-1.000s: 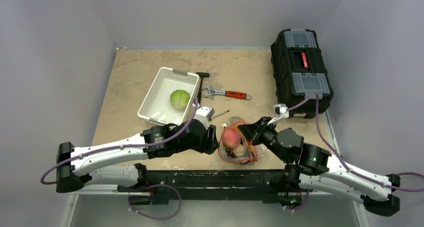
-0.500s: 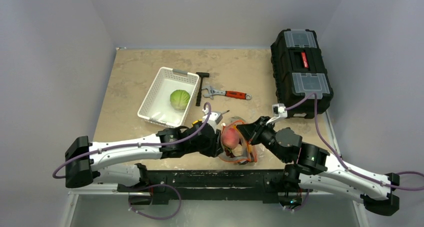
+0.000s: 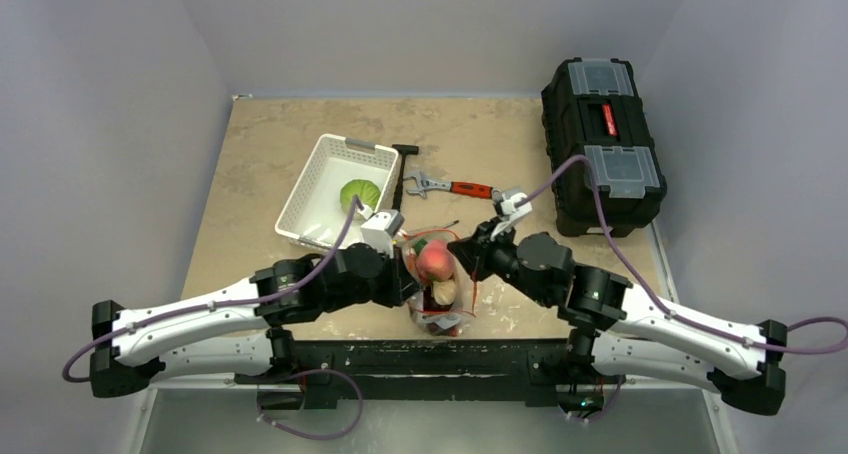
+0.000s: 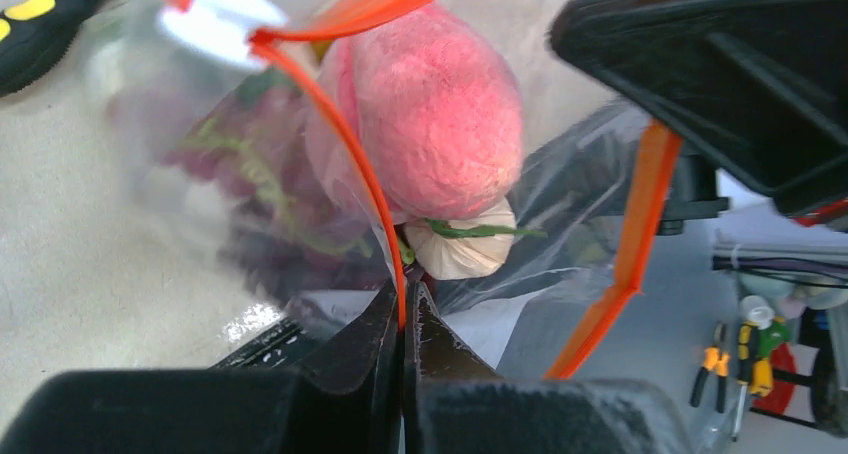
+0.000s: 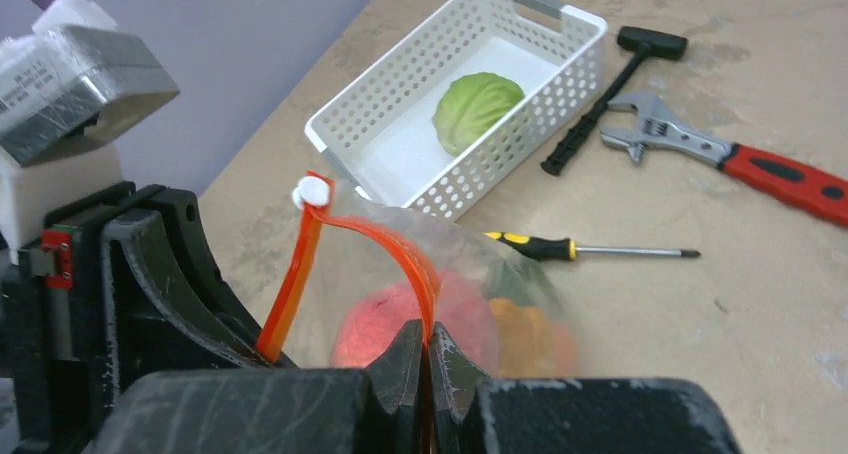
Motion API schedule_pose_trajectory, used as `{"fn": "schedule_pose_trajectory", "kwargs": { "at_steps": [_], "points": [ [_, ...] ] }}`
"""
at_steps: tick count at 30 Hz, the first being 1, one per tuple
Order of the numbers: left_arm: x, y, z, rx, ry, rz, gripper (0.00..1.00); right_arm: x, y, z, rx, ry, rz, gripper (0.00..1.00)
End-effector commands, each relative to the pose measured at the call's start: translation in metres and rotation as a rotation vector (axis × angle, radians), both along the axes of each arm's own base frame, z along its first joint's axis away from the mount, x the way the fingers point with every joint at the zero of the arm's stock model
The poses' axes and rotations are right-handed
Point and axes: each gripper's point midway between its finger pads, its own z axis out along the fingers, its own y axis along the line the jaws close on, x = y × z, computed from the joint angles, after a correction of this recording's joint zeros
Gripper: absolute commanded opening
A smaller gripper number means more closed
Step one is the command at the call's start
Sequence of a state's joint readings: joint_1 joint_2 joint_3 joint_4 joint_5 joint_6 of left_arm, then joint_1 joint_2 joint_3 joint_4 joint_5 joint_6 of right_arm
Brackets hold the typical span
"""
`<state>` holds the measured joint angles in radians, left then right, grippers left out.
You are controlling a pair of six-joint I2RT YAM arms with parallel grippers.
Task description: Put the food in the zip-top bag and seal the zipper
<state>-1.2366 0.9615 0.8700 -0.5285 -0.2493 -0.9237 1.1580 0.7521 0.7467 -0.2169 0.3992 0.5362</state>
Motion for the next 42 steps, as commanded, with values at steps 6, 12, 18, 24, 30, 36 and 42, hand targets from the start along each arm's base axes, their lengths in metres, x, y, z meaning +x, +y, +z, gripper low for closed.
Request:
{"fn": "schedule_pose_trajectory", "kwargs": {
  "at_steps": [6,12,18,24,30,36,42],
  "points": [
    [0.005,0.021,0.009,-0.145,0.021,0.141,0.00,-0.002,0.045,0.026,-0.080,-0.085,0.176,0.00],
    [-0.001,0.032,-0.006,-0.175,0.057,0.163,0.00,-0.001,0.040,0.014,-0.164,-0.059,0.173,0.14],
    [-0.003,0.033,0.002,-0.211,0.060,0.157,0.00,-0.006,0.051,0.016,-0.238,-0.048,0.247,0.32],
    [-0.004,0.033,-0.001,-0.212,0.070,0.161,0.00,-0.023,0.051,0.056,-0.189,-0.072,0.307,0.45],
    [-0.003,0.036,0.001,-0.221,0.062,0.171,0.00,-0.041,0.062,0.073,-0.150,-0.088,0.389,0.51],
    [-0.002,0.039,0.003,-0.218,0.057,0.180,0.00,-0.067,0.097,0.051,-0.163,-0.049,0.535,0.26],
    [-0.002,0.039,0.004,-0.214,0.057,0.179,0.00,-0.034,0.083,0.013,-0.335,-0.045,0.336,0.19]
  ]
}}
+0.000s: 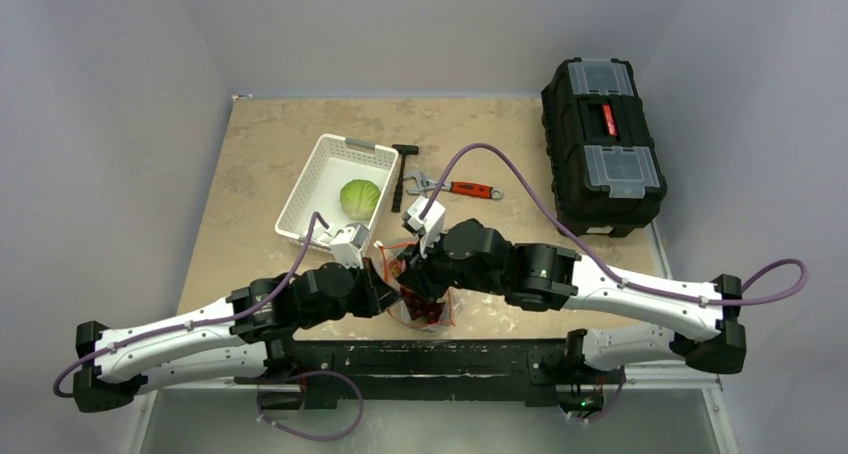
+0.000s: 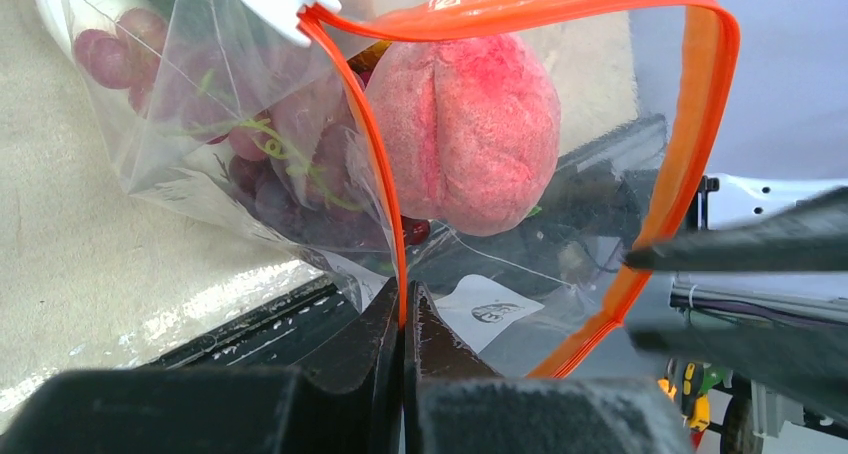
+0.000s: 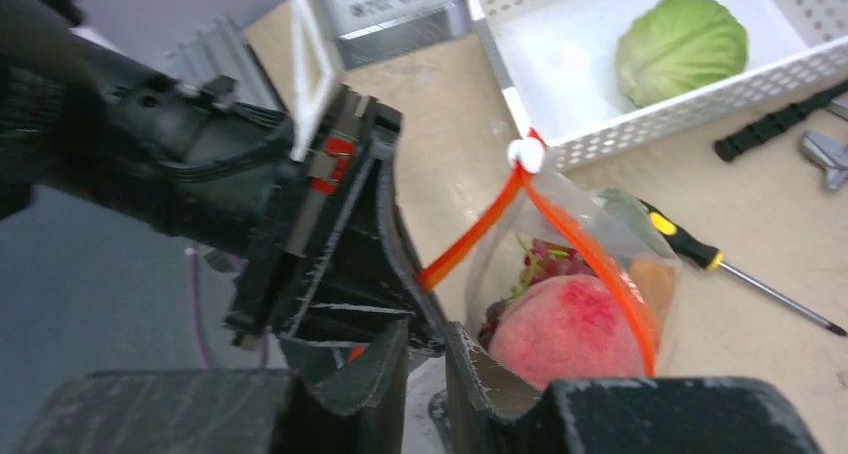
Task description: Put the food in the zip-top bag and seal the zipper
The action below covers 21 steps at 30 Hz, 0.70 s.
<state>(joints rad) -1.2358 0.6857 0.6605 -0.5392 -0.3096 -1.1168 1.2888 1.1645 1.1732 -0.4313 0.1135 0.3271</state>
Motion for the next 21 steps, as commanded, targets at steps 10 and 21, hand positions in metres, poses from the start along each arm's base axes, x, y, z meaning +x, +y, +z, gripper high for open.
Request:
{"fn": "schedule_pose_trajectory", "kwargs": {
  "at_steps": [10,21],
  "points": [
    [0.007,-0.006,0.022,-0.064,-0.026,0.026,0.00,0.037,-0.026,-0.044,-0.188,-0.111,-0.204,0.23],
    [0.006,-0.003,0.030,-0.077,-0.031,0.029,0.00,0.027,-0.003,-0.094,-0.250,-0.062,-0.175,0.23]
  ]
}}
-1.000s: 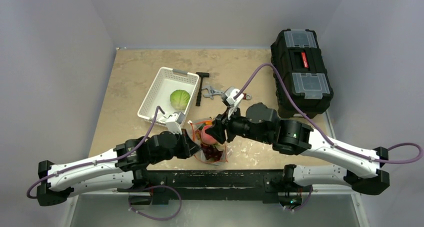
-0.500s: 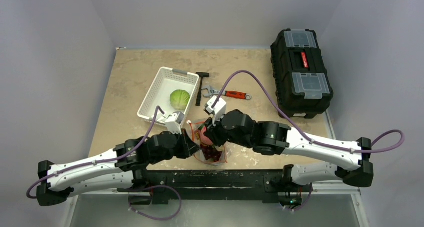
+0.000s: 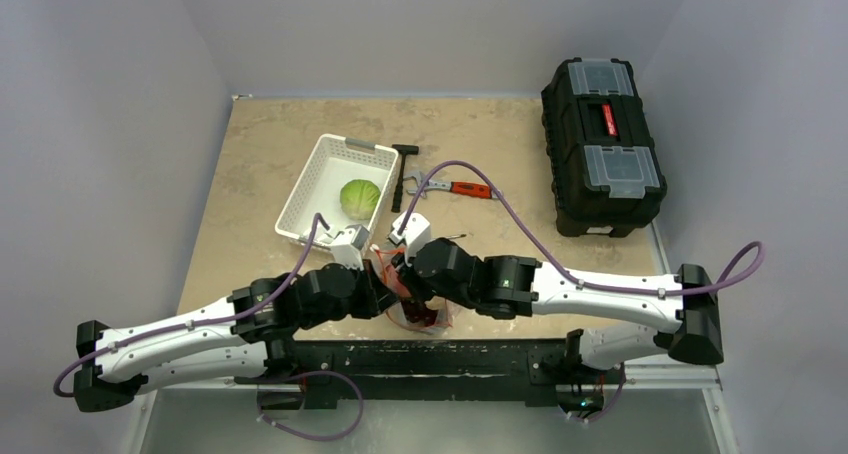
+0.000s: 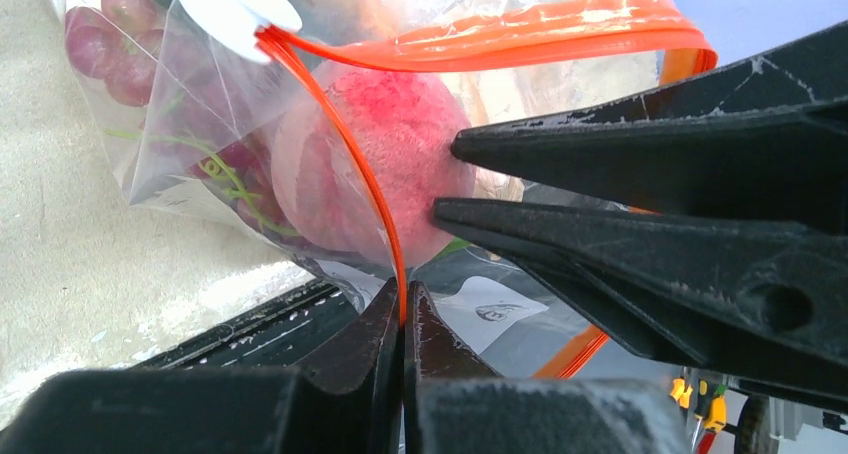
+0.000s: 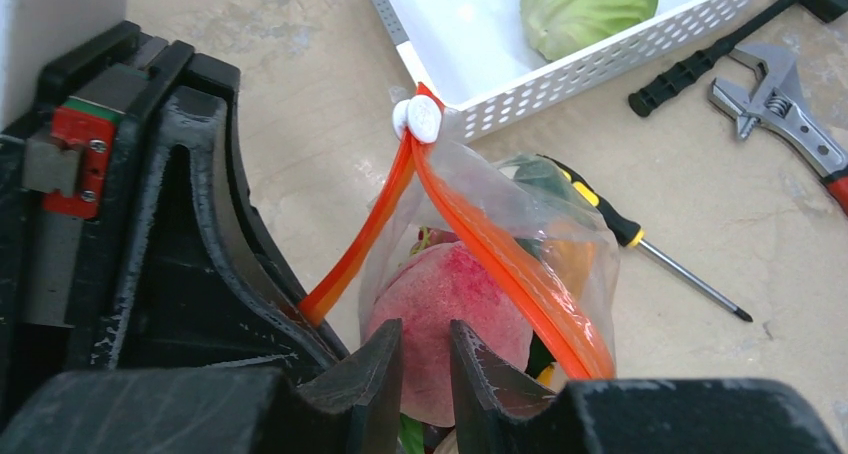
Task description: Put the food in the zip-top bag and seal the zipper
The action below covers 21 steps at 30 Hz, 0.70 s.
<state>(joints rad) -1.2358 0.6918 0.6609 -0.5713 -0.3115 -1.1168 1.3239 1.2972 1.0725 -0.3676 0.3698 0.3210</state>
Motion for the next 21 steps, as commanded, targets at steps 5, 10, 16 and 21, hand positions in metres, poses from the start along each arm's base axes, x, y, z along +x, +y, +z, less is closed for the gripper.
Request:
{"fn": "schedule_pose_trajectory", "kwargs": {
  "at_steps": [5,10,16,21],
  "points": [
    [0.007,-0.009,0.037,-0.115,-0.036,0.025,0.00,-0.007,0.000,0.012,0.023,0.010,0.020,0.25],
    [0.005,-0.010,0.037,-0.122,-0.025,0.021,0.00,-0.013,-0.003,0.054,0.148,-0.004,0.050,0.38],
    [0.004,-0.007,0.033,-0.119,-0.012,0.027,0.00,-0.014,-0.030,0.086,0.267,-0.026,0.002,0.52],
    [0.003,-0.007,0.034,-0.124,-0.007,0.025,0.00,-0.003,-0.061,0.080,0.254,-0.071,-0.090,0.63]
  ]
}}
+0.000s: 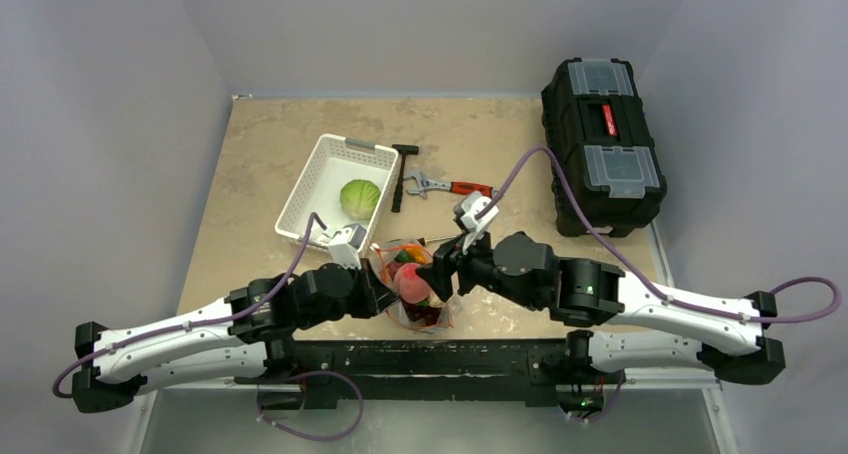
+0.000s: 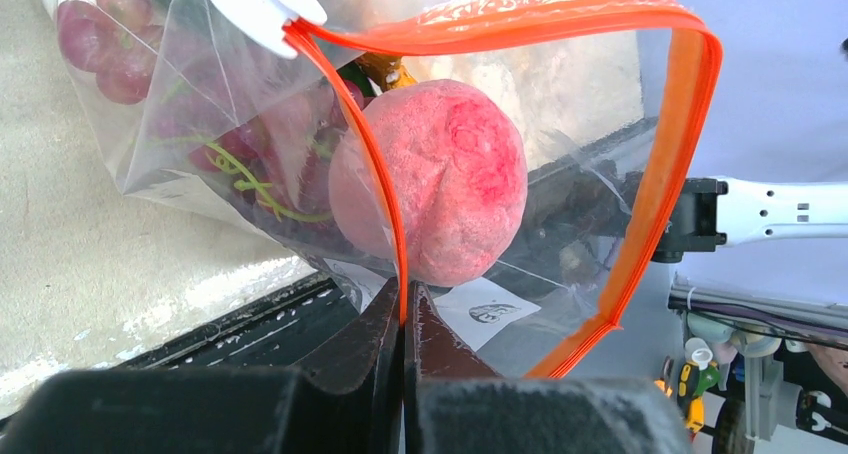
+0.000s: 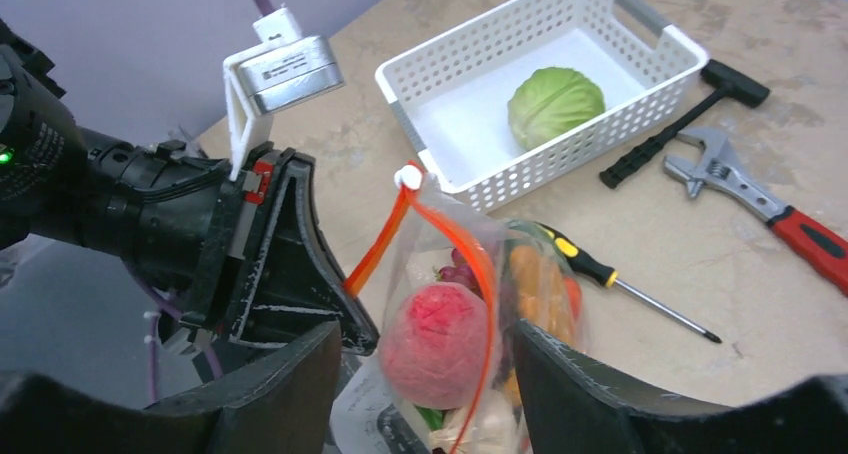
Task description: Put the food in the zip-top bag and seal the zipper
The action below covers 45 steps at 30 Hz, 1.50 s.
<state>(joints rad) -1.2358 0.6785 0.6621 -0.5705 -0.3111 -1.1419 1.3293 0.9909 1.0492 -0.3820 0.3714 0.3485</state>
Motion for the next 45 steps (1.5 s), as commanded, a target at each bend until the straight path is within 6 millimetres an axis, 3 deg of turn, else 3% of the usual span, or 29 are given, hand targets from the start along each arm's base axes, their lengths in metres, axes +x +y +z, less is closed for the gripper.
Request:
{"fn": "schedule_pose_trajectory", "kwargs": {
  "at_steps": [1,5,9,10,16,20,24,28,32,36,38,39,40,45],
  "points": [
    [0.003,-0.008,0.030,-0.096,-0.018,0.011,0.00,0.011,-0.021,-0.015,-0.034,-0.013,-0.091,0.64],
    [0.003,-0.010,0.030,-0.089,-0.014,0.003,0.00,0.019,-0.025,-0.034,-0.071,0.016,-0.103,0.66],
    [0.002,-0.013,0.033,-0.084,-0.014,-0.008,0.00,0.017,-0.013,-0.045,-0.055,0.038,-0.047,0.64],
    [0.002,-0.013,0.034,-0.082,-0.015,-0.011,0.00,0.017,-0.010,-0.048,-0.059,0.040,-0.042,0.59],
    [0.001,-0.009,0.045,-0.055,-0.043,-0.031,0.00,0.022,-0.004,-0.058,-0.080,0.039,-0.050,0.01],
    [0.004,-0.015,0.068,-0.045,-0.107,-0.076,0.00,0.015,-0.005,-0.052,-0.051,0.043,-0.013,0.00],
    [0.008,-0.033,0.091,0.001,-0.153,-0.161,0.00,-0.009,-0.003,-0.028,0.050,0.061,0.108,0.00],
    [0.015,-0.056,0.100,0.027,-0.149,-0.291,0.00,-0.024,-0.007,-0.007,0.100,0.065,0.179,0.00],
    [0.011,-0.071,0.106,0.015,-0.161,-0.501,0.00,-0.025,-0.007,-0.012,0.128,0.055,0.189,0.00],
    [0.019,-0.065,0.091,0.130,-0.142,-0.551,0.00,-0.013,-0.001,-0.036,0.152,0.028,0.137,0.00],
    [0.021,-0.063,0.083,0.153,-0.119,-0.554,0.00,-0.007,0.004,-0.034,0.211,-0.002,0.119,0.00],
    [0.022,-0.062,0.079,0.159,-0.108,-0.555,0.00,-0.014,0.010,-0.030,0.392,0.243,0.038,0.00],
    [0.022,-0.062,0.075,0.164,-0.100,-0.554,0.00,-0.013,0.011,-0.030,0.464,0.323,-0.005,0.00],
    [0.024,-0.067,0.057,0.125,-0.067,-0.519,0.00,-0.009,0.005,-0.041,0.567,0.370,-0.058,0.00]
  ]
}}
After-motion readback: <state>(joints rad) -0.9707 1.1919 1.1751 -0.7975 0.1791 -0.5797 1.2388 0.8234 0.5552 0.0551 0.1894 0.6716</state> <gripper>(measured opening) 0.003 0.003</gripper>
